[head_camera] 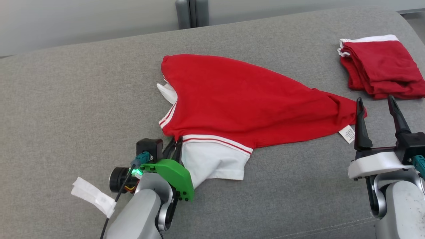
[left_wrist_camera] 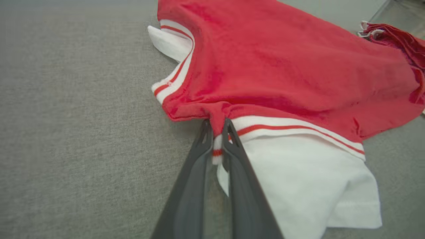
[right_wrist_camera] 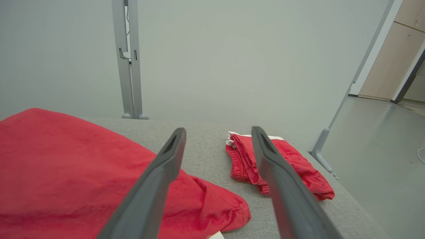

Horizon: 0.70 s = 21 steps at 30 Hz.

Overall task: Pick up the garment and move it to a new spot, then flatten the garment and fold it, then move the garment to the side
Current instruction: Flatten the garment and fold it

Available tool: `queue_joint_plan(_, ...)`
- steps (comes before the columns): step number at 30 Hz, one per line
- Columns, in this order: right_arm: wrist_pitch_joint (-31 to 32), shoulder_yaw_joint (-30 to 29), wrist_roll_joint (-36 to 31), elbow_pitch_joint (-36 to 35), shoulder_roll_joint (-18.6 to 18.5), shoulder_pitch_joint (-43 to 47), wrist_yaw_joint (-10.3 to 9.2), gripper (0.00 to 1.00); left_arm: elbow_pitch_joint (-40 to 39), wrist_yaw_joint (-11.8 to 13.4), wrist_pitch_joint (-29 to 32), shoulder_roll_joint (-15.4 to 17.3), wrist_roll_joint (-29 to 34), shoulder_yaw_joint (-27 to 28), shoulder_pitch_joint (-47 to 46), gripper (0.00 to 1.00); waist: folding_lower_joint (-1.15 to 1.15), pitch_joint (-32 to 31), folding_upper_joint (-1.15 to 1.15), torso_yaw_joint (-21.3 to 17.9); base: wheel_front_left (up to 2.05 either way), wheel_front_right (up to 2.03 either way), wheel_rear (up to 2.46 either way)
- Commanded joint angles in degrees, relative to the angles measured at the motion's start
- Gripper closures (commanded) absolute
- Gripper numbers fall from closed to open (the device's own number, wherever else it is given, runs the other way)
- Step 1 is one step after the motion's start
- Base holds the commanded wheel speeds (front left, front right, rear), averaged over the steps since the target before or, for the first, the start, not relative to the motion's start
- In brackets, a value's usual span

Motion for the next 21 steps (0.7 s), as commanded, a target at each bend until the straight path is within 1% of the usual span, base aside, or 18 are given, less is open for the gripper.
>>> queue_joint_plan(1,-0.24,-0.28,0.01,-0.40,0.27,0.92,-0.11,0.00,-1.59,0.75,-1.67,0.26,-0.13,0.83,-1.04,1.00,0.00,-0.18,0.00,0.53,0.00,0.00,0.00)
queue_joint_plan(3,-0.24,-0.60,-0.06,-0.70,0.34,0.93,-0.11,0.00,-4.24,1.79,-3.53,0.66,-0.15,1.82,-0.87,1.00,0.00,-0.22,0.00,0.86,0.00,0.00,0.00)
queue_joint_plan(4,-0.24,-0.89,-0.11,-1.01,0.44,1.23,-0.11,0.00,-7.30,2.64,-4.99,1.69,-0.19,2.99,-0.50,1.00,0.00,-0.12,0.00,1.15,0.00,0.00,0.00)
queue_joint_plan(5,-0.24,-0.98,-0.09,-1.15,0.49,1.26,-0.11,0.00,-8.42,2.99,-5.41,2.25,-0.24,3.58,-0.45,1.00,0.00,0.00,0.00,1.22,0.00,0.00,0.00)
queue_joint_plan(9,-0.25,-1.07,0.15,-2.03,0.67,0.24,-0.11,0.00,-11.03,3.86,-4.77,4.00,-0.74,5.26,-1.97,1.00,0.00,1.22,0.00,0.77,0.00,0.00,0.00)
queue_joint_plan(13,-0.25,-0.89,0.45,-2.95,0.81,-1.01,-0.11,0.00,-7.84,3.79,-3.94,4.98,-1.43,6.63,-4.34,1.00,0.00,3.09,0.00,-0.55,0.00,0.00,0.00)
queue_joint_plan(19,-0.25,-1.58,0.94,-3.81,1.02,-1.20,-0.11,0.00,1.18,2.70,-6.40,5.13,-2.64,8.73,-8.67,1.00,0.00,5.49,0.00,-2.33,0.00,0.00,0.00)
queue_joint_plan(20,-0.25,-1.79,1.38,-3.75,1.02,-1.05,-0.11,0.00,2.79,2.43,-7.07,5.10,-2.72,8.92,-9.23,0.84,0.00,5.70,0.00,-2.43,0.00,0.00,0.00)
queue_joint_plan(21,-0.25,-1.93,1.60,-3.66,1.02,-0.89,-0.11,0.00,3.92,2.09,-7.62,5.01,-2.80,8.99,-9.64,0.56,0.00,5.83,0.00,-2.49,0.00,0.00,0.00)
